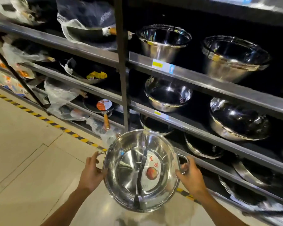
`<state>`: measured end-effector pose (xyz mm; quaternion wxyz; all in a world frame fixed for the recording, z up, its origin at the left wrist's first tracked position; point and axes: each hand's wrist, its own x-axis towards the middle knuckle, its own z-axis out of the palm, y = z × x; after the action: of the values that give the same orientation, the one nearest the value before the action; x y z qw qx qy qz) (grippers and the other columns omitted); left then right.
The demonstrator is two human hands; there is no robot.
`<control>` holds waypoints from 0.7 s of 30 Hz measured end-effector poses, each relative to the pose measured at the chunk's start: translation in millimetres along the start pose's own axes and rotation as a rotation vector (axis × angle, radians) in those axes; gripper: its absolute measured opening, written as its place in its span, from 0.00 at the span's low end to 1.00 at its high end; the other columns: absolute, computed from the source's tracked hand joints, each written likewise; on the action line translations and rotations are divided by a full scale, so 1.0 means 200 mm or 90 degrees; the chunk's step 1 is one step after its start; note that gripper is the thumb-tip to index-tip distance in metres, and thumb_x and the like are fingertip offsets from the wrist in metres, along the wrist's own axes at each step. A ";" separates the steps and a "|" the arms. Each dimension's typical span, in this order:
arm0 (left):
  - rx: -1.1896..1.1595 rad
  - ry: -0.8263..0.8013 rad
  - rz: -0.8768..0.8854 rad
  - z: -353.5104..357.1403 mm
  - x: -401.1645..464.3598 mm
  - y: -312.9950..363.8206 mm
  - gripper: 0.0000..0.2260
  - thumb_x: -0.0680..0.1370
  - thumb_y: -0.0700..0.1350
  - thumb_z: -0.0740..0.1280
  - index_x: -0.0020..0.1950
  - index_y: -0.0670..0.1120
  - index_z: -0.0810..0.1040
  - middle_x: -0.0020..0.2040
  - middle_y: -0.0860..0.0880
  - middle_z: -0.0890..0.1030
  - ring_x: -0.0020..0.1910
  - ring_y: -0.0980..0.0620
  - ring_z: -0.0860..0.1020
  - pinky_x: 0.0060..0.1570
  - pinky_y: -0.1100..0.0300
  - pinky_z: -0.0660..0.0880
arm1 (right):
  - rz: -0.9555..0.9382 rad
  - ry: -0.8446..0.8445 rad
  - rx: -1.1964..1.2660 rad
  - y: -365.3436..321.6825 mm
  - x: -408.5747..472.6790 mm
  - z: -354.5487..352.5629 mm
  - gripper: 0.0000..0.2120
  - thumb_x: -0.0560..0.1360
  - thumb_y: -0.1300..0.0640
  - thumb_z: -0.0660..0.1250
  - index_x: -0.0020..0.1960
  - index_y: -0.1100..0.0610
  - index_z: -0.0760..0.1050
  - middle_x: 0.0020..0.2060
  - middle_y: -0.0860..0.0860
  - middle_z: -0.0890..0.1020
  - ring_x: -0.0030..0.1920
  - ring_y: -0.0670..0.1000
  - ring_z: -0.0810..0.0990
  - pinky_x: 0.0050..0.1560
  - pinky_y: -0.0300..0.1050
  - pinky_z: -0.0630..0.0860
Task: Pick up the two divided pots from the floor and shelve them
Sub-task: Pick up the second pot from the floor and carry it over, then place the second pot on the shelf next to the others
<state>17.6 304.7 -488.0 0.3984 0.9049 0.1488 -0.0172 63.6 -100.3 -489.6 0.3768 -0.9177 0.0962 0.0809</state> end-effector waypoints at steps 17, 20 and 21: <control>-0.070 0.118 -0.080 1.73 0.74 -1.43 0.31 0.73 0.44 0.75 0.73 0.48 0.66 0.54 0.46 0.70 0.36 0.55 0.78 0.40 0.54 0.78 | -0.051 -0.018 0.002 1.50 1.17 1.63 0.35 0.68 0.48 0.77 0.71 0.49 0.67 0.44 0.40 0.80 0.45 0.47 0.81 0.50 0.47 0.78; -0.038 0.128 -0.034 1.92 0.89 -1.59 0.29 0.72 0.44 0.75 0.70 0.50 0.68 0.53 0.46 0.71 0.35 0.57 0.77 0.38 0.59 0.74 | -0.081 -0.007 -0.026 1.64 1.37 1.78 0.34 0.69 0.46 0.76 0.71 0.45 0.66 0.46 0.42 0.81 0.46 0.48 0.81 0.47 0.46 0.75; -0.040 0.126 -0.018 1.97 0.94 -1.63 0.28 0.71 0.47 0.75 0.69 0.55 0.68 0.52 0.47 0.71 0.35 0.56 0.77 0.37 0.57 0.75 | -0.090 -0.009 -0.026 1.68 1.43 1.81 0.34 0.68 0.45 0.75 0.71 0.45 0.66 0.46 0.43 0.81 0.46 0.49 0.81 0.48 0.48 0.76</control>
<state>138.7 275.1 -1018.3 0.4093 0.8872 0.2007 0.0714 233.9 -111.2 -1034.3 0.3632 -0.9292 0.0267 0.0622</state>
